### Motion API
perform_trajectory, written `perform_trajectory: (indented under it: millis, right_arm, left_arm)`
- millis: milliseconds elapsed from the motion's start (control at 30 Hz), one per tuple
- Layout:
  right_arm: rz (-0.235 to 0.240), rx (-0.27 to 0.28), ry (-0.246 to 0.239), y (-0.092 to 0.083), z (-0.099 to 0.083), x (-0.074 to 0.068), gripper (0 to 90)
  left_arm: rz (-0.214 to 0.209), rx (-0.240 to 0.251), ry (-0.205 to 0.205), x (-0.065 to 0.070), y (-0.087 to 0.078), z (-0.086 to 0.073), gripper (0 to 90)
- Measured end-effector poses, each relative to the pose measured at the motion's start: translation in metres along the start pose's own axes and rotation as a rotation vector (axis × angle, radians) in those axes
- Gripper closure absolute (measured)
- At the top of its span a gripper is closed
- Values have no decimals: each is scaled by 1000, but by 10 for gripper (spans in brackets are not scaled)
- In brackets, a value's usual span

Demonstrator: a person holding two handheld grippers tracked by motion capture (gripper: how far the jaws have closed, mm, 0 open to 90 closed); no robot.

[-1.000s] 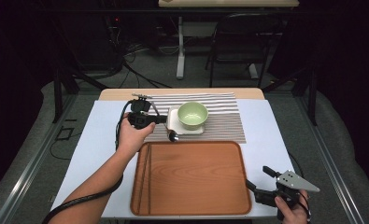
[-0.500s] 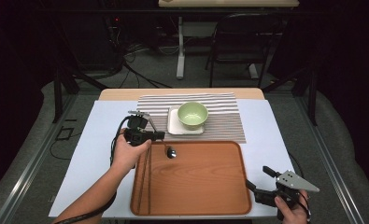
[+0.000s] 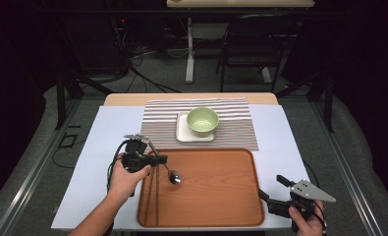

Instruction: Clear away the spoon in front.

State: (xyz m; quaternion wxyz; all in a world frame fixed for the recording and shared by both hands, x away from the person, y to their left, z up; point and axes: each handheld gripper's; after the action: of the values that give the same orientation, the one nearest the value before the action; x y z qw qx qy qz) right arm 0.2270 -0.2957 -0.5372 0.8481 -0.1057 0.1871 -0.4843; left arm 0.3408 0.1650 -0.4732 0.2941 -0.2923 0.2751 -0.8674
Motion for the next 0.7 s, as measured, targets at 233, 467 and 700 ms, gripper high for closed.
perform_trajectory:
  millis: [233,467,700]
  right_arm:
    - [-3,-2,0,0,0,0,146]
    - [-6,-2,-2,1,0,0,147]
    - [-7,-5,1,2,-1,0,146]
  left_arm:
    - [-18,-17,-2,5,-13,-19,895]
    - [-32,-57,-18,8,-14,-33,895]
    - [-20,-106,-22,4,-9,-34,894]
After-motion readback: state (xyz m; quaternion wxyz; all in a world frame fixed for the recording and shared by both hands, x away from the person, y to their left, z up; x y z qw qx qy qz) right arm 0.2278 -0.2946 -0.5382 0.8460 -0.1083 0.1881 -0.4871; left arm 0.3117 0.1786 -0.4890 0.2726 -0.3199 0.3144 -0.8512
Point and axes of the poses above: each handheld gripper's, and its own axes: y roughly forward along the jaws, z roughly out of its top, x roughly to its right, and after that the axes turned 8 degrees about y, right-handed
